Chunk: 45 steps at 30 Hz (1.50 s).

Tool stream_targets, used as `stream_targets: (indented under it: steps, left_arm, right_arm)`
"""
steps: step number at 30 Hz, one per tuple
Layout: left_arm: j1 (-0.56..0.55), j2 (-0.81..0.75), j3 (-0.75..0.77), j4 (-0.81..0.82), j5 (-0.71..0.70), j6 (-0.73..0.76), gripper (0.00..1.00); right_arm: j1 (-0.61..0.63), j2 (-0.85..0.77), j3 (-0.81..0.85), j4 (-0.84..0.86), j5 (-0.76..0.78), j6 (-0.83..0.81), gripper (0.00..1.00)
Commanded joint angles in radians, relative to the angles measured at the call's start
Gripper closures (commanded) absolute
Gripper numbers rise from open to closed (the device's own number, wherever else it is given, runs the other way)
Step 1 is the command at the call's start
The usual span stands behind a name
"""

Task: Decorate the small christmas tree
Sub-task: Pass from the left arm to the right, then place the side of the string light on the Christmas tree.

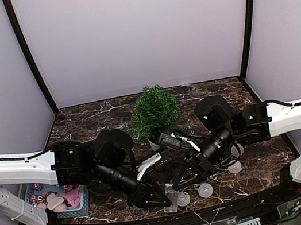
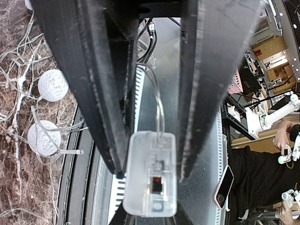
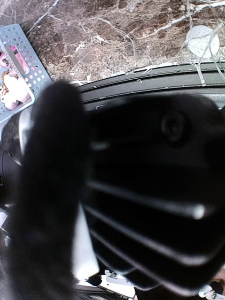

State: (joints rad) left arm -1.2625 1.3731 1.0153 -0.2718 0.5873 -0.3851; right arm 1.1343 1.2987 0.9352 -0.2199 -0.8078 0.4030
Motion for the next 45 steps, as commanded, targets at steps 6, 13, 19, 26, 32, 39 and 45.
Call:
stream_targets:
  steps: [6, 13, 19, 26, 32, 39, 45]
  left_arm:
    - [0.003, -0.019, 0.008, 0.015, -0.023, -0.002, 0.90]
    - [0.047, -0.079, -0.024, -0.027, -0.114, -0.015, 0.50]
    - [0.136, -0.190, -0.097, -0.033, -0.208, -0.084, 0.27]
    - [0.271, -0.227, -0.153, -0.014, -0.360, -0.206, 0.17]
    - [0.353, -0.200, -0.212, 0.193, -0.402, -0.290, 0.16]
    - [0.427, -0.196, -0.240, 0.329, -0.429, -0.316, 0.14]
    - [0.474, -0.128, -0.205, 0.355, -0.403, -0.297, 0.10]
  right_arm:
    - [0.008, -0.037, -0.036, 0.066, 0.043, 0.028, 0.86]
    - [-0.023, -0.118, -0.077, 0.070, 0.209, 0.076, 0.95]
    - [-0.127, -0.220, -0.206, 0.111, 0.381, 0.138, 0.94]
    - [-0.256, -0.337, -0.437, 0.288, 0.582, 0.310, 0.91]
    - [-0.387, -0.315, -0.503, 0.390, 0.689, 0.351, 0.91]
    - [-0.595, -0.191, -0.523, 0.583, 0.632, 0.347, 0.90]
    - [-0.630, -0.003, -0.408, 0.711, 0.570, 0.346, 0.91]
